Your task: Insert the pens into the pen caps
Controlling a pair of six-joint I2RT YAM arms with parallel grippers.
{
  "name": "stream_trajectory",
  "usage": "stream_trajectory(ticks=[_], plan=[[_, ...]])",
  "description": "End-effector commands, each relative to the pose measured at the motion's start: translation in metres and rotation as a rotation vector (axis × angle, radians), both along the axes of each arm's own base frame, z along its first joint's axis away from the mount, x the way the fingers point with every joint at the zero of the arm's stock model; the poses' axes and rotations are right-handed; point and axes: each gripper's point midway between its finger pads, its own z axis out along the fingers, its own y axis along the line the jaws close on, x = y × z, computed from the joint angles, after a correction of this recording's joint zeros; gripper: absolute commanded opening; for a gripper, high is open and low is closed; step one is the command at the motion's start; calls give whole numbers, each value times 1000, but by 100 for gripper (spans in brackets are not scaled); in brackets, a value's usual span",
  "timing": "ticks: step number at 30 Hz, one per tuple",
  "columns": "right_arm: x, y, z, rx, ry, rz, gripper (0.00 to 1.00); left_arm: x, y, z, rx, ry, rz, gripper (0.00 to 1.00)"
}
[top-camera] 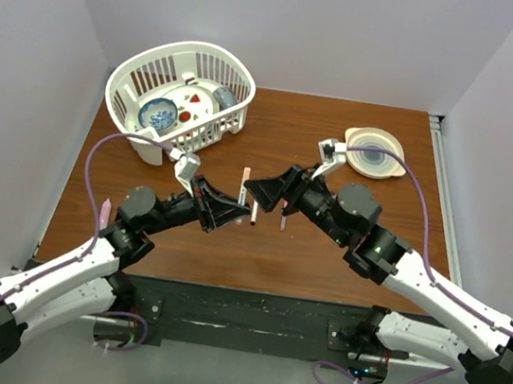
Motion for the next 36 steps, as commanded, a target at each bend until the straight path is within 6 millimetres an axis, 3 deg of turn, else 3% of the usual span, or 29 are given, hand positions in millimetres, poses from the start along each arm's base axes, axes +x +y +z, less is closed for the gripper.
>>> stream_trajectory(ticks=[1,2,9,14,19,32,36], plan=[[-13,14,34,-11,-85,116,79,-7,7,-9,27,-30,4,0],[-13,15,44,-5,-100,121,79,-8,8,-9,27,-31,2,0],[-7,20,46,-38,-121,117,72,-19,8,-3,13,-58,-43,0],[-11,36,48,-53,-130,193,68,-23,6,-1,10,-66,-70,0],[-9,39,41,-58,-113,197,57,-24,5,-3,2,-62,-80,0],[-5,42,28,-84,-97,191,53,-31,4,3,-18,-83,-117,0],[-5,44,24,-84,-89,198,47,-30,4,3,-19,-84,-114,0]])
